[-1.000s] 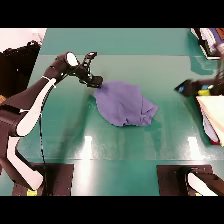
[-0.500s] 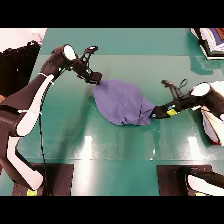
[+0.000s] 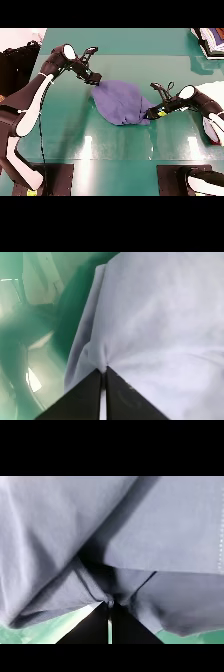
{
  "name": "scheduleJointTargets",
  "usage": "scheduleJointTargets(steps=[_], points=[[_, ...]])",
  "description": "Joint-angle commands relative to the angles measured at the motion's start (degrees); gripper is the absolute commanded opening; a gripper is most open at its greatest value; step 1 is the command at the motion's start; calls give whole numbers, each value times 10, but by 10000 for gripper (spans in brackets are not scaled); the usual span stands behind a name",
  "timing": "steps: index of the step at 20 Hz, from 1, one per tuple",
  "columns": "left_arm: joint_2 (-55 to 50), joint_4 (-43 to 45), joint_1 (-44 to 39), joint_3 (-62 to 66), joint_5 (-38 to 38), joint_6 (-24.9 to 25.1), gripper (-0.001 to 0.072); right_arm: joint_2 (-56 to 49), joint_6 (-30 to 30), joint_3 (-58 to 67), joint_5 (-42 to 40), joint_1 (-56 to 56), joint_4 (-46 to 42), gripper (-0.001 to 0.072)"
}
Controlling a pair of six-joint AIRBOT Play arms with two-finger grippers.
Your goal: Fold the shirts.
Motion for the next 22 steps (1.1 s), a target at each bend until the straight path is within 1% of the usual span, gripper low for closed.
scheduleJointTargets(steps=[1,4,7,9,12,14,16,18,22], points=[[38,2,2,2,0,-11,22,38,-1,28,-12,-11,-5,13],[147,7,11,2,24,-10,22,129,5,117,5,-60,-5,13],[288,28,15,2,31,-8,22,219,30,226,14,-118,-4,13],[381,28,14,2,33,-9,23,262,35,286,28,-150,-3,13],[502,23,14,2,60,-9,22,304,44,352,56,-189,-3,13],[559,23,14,2,83,-9,22,310,53,402,91,-213,-2,13],[592,21,14,3,96,-9,22,298,68,453,123,-229,-2,13],[593,21,14,3,80,-10,22,264,83,508,158,-235,-2,13],[534,21,14,-33,-36,-11,22,146,137,581,234,-197,-3,13]])
